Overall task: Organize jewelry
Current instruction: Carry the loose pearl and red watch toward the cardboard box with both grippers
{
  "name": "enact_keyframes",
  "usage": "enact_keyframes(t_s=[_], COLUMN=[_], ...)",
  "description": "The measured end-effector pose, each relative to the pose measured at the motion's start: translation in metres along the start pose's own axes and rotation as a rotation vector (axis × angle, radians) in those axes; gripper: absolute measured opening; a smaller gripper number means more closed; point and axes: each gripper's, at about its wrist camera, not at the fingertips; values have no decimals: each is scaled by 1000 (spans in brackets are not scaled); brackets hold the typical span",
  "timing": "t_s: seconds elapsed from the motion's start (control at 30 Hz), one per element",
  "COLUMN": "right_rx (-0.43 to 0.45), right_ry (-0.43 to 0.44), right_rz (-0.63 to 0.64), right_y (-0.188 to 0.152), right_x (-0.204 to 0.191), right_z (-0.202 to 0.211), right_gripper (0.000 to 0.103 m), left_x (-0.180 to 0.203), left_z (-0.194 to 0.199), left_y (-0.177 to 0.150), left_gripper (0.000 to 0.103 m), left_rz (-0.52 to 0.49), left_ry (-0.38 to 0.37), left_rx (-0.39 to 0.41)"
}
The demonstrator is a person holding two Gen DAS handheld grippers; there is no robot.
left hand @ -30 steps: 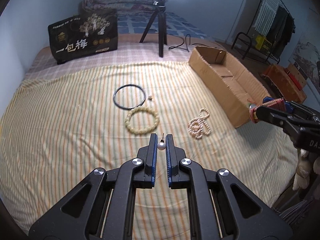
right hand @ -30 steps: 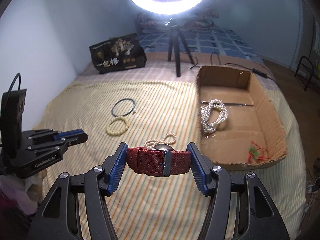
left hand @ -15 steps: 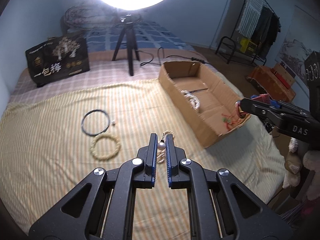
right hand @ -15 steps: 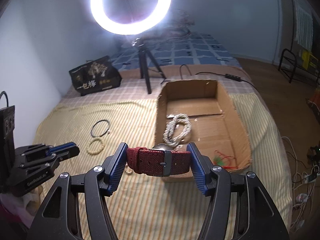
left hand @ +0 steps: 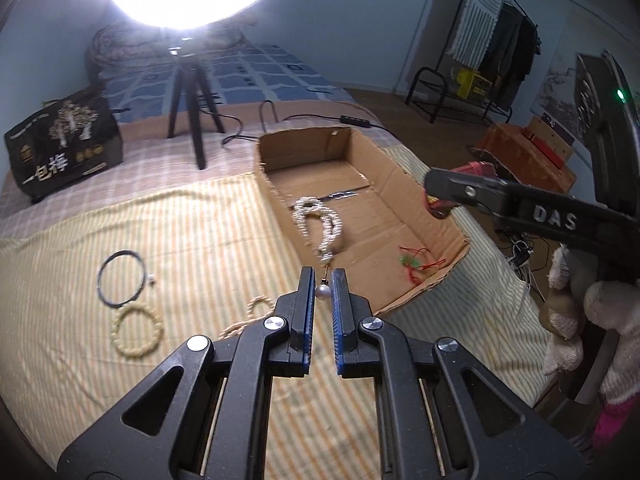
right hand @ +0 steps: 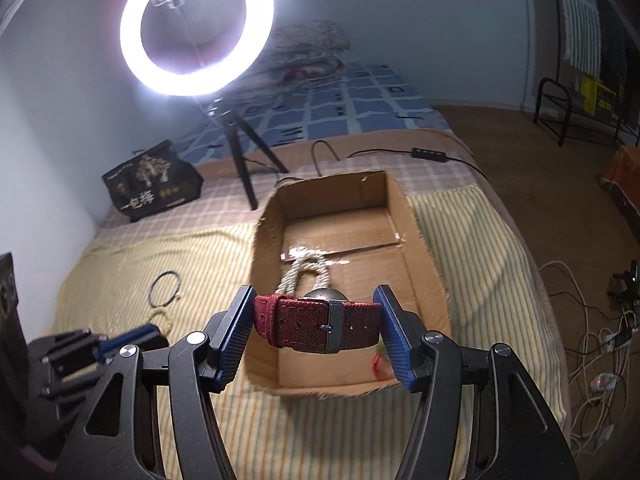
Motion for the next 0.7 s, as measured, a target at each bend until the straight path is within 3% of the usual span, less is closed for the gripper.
enact_keyframes(t_s=[0.27,0.7], right_rx=[-34,-110], right_ry=[-9,-8], right_rz=[-62,-121], right_y=[9,-2], right_x=[25,45], right_z=[-23,-53], right_gripper=[60,60], left_x=[26,37], left_z=[-28,-60], left_y=[2,0], left_gripper=[6,6], left_rz=[-33,-34], left_ry=[-26,-39], left_rx=[-26,-77])
Point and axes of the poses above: each gripper's, at about its wrist camera, not at the fingertips, and z roughly against the way its jaws point, x to its right, y to its top, and after that the axes turned 2 degrees about z, right-handed
